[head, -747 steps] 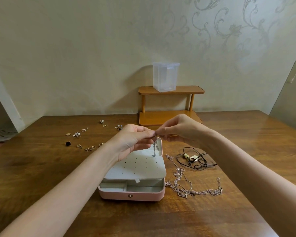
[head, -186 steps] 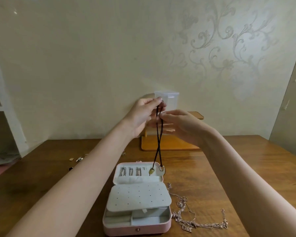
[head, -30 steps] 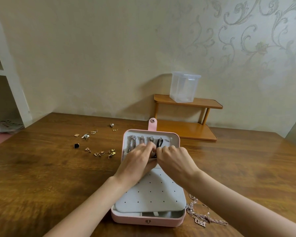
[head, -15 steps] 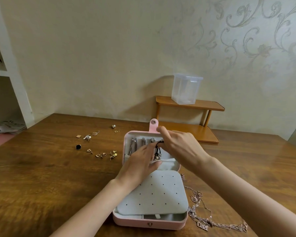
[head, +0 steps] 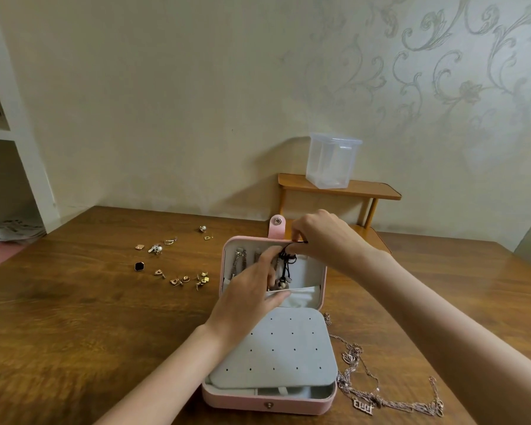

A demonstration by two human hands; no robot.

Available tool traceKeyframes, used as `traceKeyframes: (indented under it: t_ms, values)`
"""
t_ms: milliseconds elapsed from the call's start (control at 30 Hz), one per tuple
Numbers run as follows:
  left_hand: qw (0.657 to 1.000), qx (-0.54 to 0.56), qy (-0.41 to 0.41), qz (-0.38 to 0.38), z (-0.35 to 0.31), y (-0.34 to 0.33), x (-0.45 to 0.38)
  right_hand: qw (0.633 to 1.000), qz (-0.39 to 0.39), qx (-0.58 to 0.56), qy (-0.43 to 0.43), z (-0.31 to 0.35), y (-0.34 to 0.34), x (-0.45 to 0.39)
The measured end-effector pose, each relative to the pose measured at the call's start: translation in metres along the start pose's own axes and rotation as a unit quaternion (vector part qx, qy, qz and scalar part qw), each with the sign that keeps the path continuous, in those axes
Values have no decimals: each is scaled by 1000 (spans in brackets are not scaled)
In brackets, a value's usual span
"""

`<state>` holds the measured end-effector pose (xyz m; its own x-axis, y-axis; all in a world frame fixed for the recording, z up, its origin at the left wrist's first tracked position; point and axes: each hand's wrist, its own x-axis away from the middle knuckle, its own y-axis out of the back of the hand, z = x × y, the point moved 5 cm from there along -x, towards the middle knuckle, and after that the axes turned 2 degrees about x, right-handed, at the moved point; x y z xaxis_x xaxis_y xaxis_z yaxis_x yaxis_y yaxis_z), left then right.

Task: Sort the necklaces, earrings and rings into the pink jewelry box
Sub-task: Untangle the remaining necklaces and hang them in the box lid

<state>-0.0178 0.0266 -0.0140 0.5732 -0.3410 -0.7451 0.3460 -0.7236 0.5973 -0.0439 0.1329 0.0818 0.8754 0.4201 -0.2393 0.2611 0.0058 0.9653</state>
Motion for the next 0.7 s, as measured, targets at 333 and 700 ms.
traceKeyframes:
  t_ms: [333,700]
  values:
    - [992,-113,-55,-8,-4,-6,-1,1000,-11,-19,-15,-5,-5,-6]
    - [992,-120,-32,12,0,-10,-2,990,-30,-131,-36,-28,-18,20]
